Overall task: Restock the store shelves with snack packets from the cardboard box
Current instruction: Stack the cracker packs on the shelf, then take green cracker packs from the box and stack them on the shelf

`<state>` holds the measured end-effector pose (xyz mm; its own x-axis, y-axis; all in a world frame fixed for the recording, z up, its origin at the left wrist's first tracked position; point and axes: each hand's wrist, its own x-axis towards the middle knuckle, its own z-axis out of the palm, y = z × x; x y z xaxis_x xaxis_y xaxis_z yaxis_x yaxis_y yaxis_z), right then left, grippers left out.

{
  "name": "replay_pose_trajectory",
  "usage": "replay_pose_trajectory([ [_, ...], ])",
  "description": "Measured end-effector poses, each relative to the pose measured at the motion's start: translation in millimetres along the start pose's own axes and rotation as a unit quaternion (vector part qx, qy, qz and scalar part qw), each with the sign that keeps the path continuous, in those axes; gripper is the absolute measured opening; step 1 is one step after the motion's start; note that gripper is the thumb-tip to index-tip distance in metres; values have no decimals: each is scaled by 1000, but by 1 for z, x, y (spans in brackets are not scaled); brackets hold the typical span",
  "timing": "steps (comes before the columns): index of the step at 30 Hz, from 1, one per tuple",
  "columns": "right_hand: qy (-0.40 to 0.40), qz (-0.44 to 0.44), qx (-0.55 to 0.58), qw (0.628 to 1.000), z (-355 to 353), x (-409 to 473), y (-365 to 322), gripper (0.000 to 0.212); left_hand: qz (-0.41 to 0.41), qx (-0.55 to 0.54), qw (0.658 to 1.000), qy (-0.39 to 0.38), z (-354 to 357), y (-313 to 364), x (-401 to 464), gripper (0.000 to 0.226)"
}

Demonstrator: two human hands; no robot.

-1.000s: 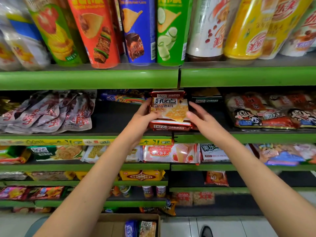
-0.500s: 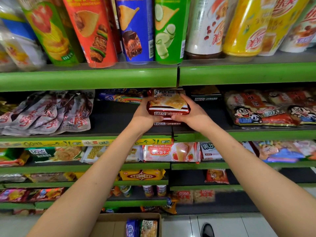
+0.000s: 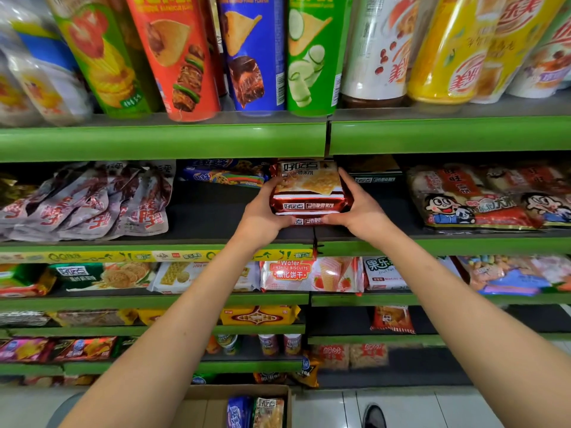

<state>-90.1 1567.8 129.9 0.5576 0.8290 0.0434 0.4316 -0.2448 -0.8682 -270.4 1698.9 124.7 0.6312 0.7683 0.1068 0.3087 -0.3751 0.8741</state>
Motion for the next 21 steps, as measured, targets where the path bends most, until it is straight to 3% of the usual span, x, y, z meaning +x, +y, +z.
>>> replay_pose_trajectory([
  [10,22,7,5,1000,-1,-14,-4,109,-18,-30,999,10,-5,4,-12,79],
  [16,155,-55,25,986,-1,-69,-9,47,-7,-60,992,111,-18,15,-66,40],
  [18,131,-72,43,988,-2,-90,-8,27,-19,-88,989,115,-23,9,-95,27],
  [21,39,-74,62,995,12,-115,-4,23,-60,-116,987,94,-25,-9,-140,18],
])
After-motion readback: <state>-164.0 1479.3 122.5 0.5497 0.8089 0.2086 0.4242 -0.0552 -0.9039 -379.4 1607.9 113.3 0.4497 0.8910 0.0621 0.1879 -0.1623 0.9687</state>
